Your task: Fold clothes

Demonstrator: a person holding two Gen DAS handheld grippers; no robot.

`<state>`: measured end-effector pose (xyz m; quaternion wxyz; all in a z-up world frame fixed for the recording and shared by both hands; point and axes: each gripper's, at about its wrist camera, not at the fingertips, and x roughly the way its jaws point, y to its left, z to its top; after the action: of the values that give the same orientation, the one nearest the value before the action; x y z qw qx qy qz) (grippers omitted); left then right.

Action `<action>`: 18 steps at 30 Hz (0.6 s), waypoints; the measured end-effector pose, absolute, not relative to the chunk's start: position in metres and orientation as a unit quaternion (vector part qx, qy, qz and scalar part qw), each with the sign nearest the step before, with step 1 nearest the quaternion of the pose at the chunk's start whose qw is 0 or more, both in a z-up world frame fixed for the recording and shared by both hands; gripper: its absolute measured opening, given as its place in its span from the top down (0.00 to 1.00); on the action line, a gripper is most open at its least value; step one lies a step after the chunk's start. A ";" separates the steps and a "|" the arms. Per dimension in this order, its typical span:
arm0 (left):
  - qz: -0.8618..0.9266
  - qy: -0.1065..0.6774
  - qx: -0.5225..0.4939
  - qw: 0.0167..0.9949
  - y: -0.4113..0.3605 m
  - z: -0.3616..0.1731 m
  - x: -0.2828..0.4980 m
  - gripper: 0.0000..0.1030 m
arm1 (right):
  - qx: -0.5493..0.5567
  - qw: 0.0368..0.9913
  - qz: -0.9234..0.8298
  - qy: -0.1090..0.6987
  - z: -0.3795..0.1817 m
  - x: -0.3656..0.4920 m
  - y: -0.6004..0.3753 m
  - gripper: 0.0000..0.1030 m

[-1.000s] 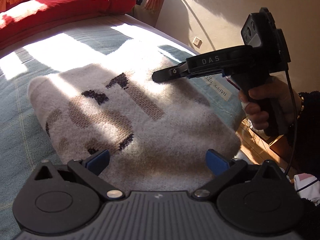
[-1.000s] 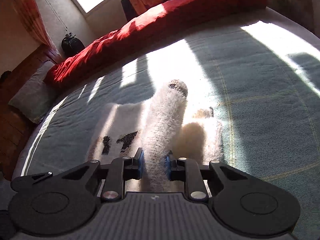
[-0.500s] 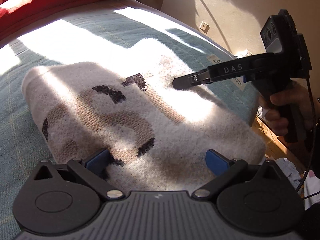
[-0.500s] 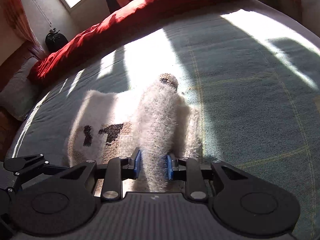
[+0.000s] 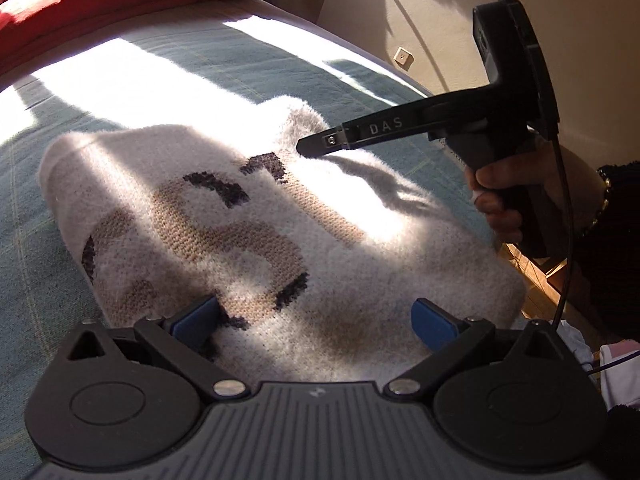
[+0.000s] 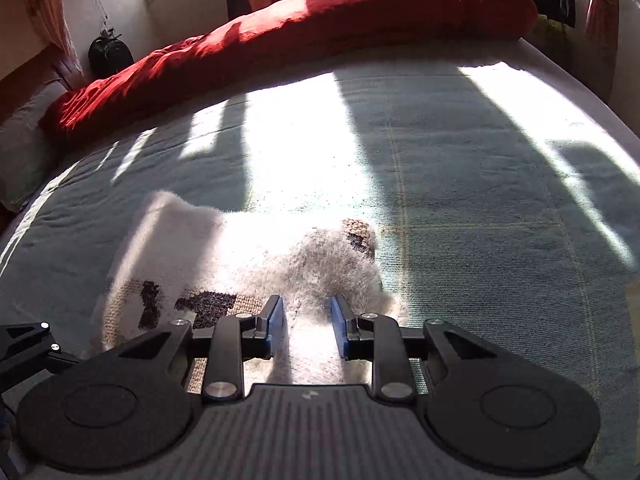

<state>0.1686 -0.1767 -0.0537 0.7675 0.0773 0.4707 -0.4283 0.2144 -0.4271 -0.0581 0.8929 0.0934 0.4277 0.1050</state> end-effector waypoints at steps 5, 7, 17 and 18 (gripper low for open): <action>-0.429 0.475 0.072 0.765 -0.177 -0.053 0.172 0.02 | 0.096 0.888 0.116 0.435 -0.066 0.221 -0.430 0.72; -0.428 0.477 0.074 0.764 -0.176 -0.052 0.171 0.02 | 0.111 0.883 0.125 0.440 -0.065 0.223 -0.435 0.72; -0.475 0.463 0.133 0.736 -0.170 -0.022 0.109 0.03 | 0.079 0.859 0.281 0.420 0.013 0.155 -0.426 0.70; -0.481 0.461 0.140 0.733 -0.169 -0.018 0.102 0.03 | 0.072 0.851 0.303 0.423 0.017 0.146 -0.422 0.70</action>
<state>0.1018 -0.1691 -0.0185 0.7327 0.1395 0.4613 -0.4805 0.1461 -0.4222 0.0174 0.8511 0.0719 0.4229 0.3026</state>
